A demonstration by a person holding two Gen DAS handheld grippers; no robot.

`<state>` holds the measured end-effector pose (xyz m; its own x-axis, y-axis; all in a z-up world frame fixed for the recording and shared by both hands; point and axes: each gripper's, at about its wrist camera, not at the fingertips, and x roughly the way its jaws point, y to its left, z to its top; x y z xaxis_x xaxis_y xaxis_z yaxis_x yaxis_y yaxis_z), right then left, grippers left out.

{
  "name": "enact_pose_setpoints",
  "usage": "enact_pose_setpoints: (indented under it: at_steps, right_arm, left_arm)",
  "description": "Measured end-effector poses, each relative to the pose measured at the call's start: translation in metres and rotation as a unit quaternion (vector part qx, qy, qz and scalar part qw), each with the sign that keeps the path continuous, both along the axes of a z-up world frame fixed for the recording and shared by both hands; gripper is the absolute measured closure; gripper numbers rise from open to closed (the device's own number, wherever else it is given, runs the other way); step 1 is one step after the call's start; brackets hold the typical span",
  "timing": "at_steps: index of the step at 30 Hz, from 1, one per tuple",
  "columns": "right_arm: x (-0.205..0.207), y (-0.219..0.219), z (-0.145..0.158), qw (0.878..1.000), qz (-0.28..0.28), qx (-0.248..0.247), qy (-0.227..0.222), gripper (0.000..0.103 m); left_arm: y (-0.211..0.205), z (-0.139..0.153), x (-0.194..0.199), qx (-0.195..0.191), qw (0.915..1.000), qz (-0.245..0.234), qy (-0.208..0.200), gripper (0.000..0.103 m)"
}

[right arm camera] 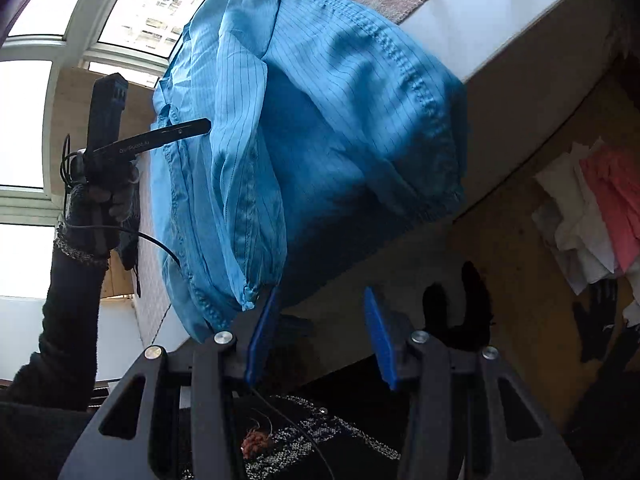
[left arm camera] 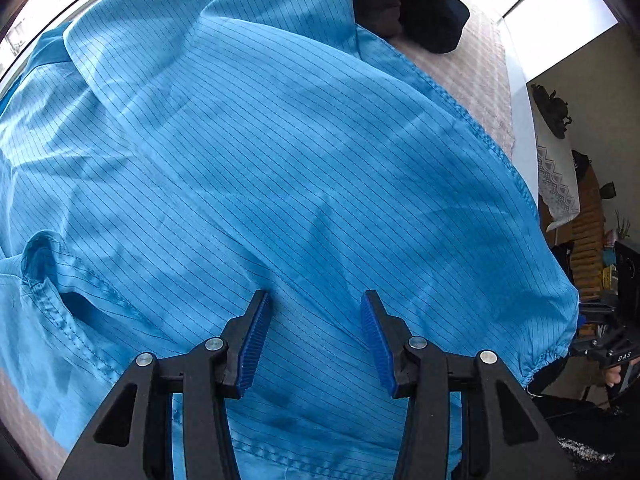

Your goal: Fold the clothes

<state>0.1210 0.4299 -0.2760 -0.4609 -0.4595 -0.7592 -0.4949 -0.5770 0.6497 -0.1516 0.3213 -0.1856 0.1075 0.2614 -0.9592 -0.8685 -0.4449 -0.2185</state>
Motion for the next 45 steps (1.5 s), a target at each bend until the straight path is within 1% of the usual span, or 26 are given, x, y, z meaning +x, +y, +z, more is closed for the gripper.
enact_pose_setpoints:
  at_steps: [4,8,9,11,13,15,17,18,19,20,23,25,28,29,31,32,34,35,36,37,39,40,41,42,44,45]
  right_arm:
    - [0.003,-0.010,0.006,0.999,-0.014,-0.026,0.025,0.059]
    - [0.008,-0.017,0.013,0.999,-0.030,-0.026,0.035,0.059]
    - [0.009,-0.018,0.017,0.999,-0.036,-0.007,0.031,0.059]
    - [0.001,-0.020,0.023,0.999,-0.023,0.040,0.026,0.059]
    - [-0.016,-0.020,0.019,0.996,-0.007,0.087,0.005,0.058]
    - [-0.034,-0.021,0.011,0.992,0.011,0.123,-0.008,0.058]
    - [-0.051,-0.021,0.002,0.987,0.032,0.156,-0.019,0.058]
    - [-0.057,-0.024,-0.001,0.985,0.045,0.164,-0.018,0.058]
    - [-0.061,-0.024,-0.005,0.985,0.052,0.164,-0.018,0.068]
    - [-0.063,-0.023,-0.008,0.987,0.055,0.152,-0.017,0.097]
    - [-0.040,-0.008,0.004,0.992,0.060,0.107,0.009,0.096]
    - [-0.019,-0.006,0.025,0.993,0.064,0.094,0.023,0.096]
    - [0.004,-0.002,0.034,0.991,0.061,0.123,0.000,0.096]
    - [0.009,-0.001,0.035,0.990,0.061,0.131,-0.009,0.096]
    - [0.005,-0.006,0.016,0.989,0.075,0.126,-0.033,0.096]
    - [0.002,-0.009,0.007,0.988,0.082,0.120,-0.044,0.096]
    - [-0.001,-0.015,-0.009,0.991,0.100,0.081,-0.049,0.096]
    - [0.008,-0.014,-0.008,0.990,0.111,0.071,-0.041,0.096]
    - [0.014,-0.016,-0.007,0.989,0.123,0.074,-0.041,0.096]
    - [0.020,-0.017,-0.006,0.987,0.132,0.079,-0.044,0.096]
    - [0.032,0.001,-0.016,0.987,0.104,0.097,-0.078,0.096]
    - [0.036,0.012,-0.021,0.986,0.084,0.107,-0.096,0.096]
    - [0.040,0.023,-0.021,0.985,0.064,0.121,-0.104,0.096]
    - [0.043,0.034,-0.021,0.984,0.044,0.132,-0.109,0.096]
    - [0.046,0.045,-0.018,0.987,0.018,0.128,-0.093,0.096]
    - [0.046,0.049,-0.017,0.988,0.009,0.125,-0.087,0.093]
  left_arm:
    - [0.001,0.001,0.001,-0.007,0.9999,-0.009,0.005,0.058]
    - [0.002,0.000,0.005,-0.014,0.9996,-0.022,0.010,0.058]
    - [0.002,0.000,0.005,-0.015,0.9996,-0.023,0.012,0.058]
    - [0.001,0.001,0.007,-0.017,0.9994,-0.026,0.014,0.058]
    - [0.001,0.003,0.007,-0.017,0.9992,-0.031,0.015,0.058]
    - [-0.001,0.008,0.006,-0.014,0.9992,-0.032,0.020,0.058]
    - [0.000,0.015,0.003,-0.009,0.9991,-0.035,0.023,0.058]
    - [0.000,0.015,0.000,-0.011,0.9990,-0.034,0.026,0.058]
    - [-0.001,0.016,-0.003,-0.013,0.9990,-0.032,0.029,0.058]
    - [-0.001,0.017,-0.005,-0.015,0.9989,-0.031,0.031,0.058]
    - [-0.003,0.020,-0.013,-0.019,0.9986,-0.029,0.039,0.058]
    - [-0.004,0.025,-0.015,-0.017,0.9982,-0.035,0.046,0.058]
    - [0.000,0.044,-0.023,-0.011,0.9963,-0.049,0.069,0.058]
    - [0.007,0.052,-0.027,-0.004,0.9958,-0.053,0.074,0.058]
    - [0.030,0.068,-0.037,0.012,0.9937,-0.063,0.092,0.058]
    - [0.047,0.072,-0.042,0.016,0.9927,-0.067,0.099,0.058]
    - [0.081,0.078,-0.053,0.023,0.9905,-0.075,0.113,0.058]
    - [0.092,0.078,-0.060,0.024,0.9902,-0.079,0.112,0.058]
    - [0.102,0.078,-0.066,0.025,0.9899,-0.083,0.112,0.058]
    - [0.112,0.071,-0.072,0.016,0.9896,-0.084,0.116,0.058]
    - [0.120,0.055,-0.081,-0.008,0.9889,-0.081,0.124,0.058]
    - [0.119,0.046,-0.087,-0.018,0.9894,-0.075,0.123,0.058]
    - [0.119,0.038,-0.090,-0.024,0.9905,-0.067,0.118,0.058]
    - [0.116,0.030,-0.091,-0.029,0.9910,-0.067,0.112,0.058]
    - [0.110,0.016,-0.092,-0.039,0.9918,-0.070,0.100,0.058]
    - [0.108,0.010,-0.094,-0.048,0.9913,-0.071,0.100,0.058]
